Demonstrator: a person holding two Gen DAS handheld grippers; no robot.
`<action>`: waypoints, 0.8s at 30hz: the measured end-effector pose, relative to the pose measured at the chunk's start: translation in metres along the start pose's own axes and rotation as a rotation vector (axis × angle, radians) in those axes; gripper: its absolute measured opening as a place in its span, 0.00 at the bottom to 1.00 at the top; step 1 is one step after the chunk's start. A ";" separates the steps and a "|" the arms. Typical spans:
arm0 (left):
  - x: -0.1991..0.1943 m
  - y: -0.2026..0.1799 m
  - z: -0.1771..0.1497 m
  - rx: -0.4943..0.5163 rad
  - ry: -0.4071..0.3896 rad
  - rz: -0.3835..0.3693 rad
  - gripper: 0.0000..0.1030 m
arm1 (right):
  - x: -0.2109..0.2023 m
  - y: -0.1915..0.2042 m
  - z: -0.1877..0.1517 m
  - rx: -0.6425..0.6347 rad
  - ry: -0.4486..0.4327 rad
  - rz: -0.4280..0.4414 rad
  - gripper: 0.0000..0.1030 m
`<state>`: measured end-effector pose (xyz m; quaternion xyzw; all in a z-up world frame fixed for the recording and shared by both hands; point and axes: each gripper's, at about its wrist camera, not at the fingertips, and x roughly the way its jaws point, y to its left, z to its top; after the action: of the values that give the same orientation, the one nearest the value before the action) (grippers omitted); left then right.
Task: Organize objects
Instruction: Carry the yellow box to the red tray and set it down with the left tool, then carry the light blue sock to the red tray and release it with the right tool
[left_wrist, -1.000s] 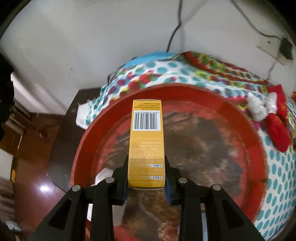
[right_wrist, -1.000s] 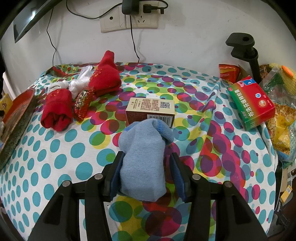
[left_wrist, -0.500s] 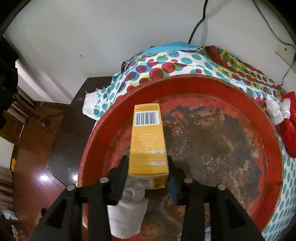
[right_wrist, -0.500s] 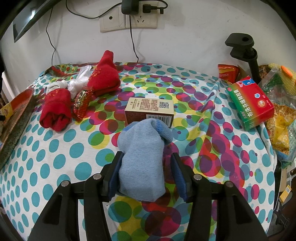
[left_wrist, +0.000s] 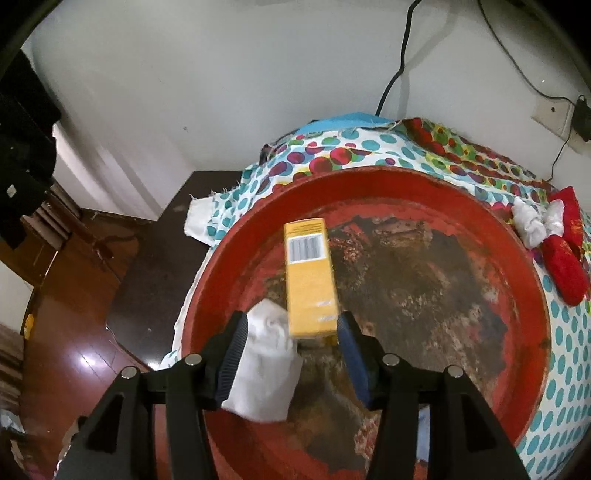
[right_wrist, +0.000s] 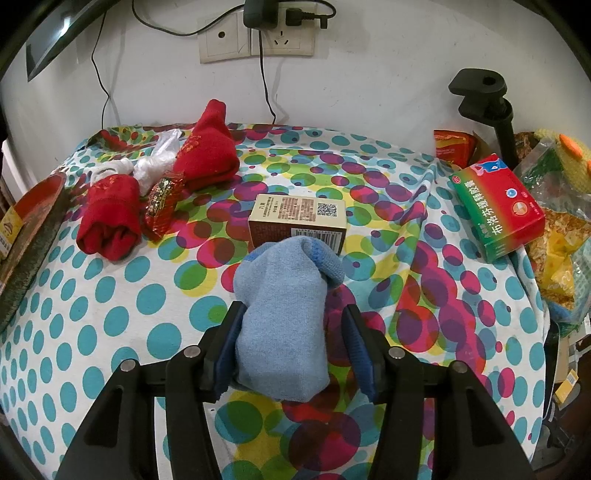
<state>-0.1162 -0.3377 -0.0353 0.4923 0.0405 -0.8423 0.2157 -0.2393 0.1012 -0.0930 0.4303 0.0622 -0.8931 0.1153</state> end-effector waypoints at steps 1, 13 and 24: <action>-0.003 -0.001 -0.003 -0.001 -0.005 -0.003 0.50 | 0.000 0.000 0.000 0.000 0.000 -0.001 0.50; -0.034 -0.029 -0.049 0.000 -0.073 -0.027 0.50 | 0.000 -0.001 0.001 -0.004 -0.001 -0.011 0.50; -0.047 -0.037 -0.079 0.002 -0.173 -0.013 0.50 | 0.000 0.001 0.000 -0.018 -0.004 -0.028 0.48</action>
<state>-0.0475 -0.2668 -0.0414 0.4178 0.0240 -0.8831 0.2123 -0.2397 0.1003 -0.0931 0.4266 0.0761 -0.8948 0.1071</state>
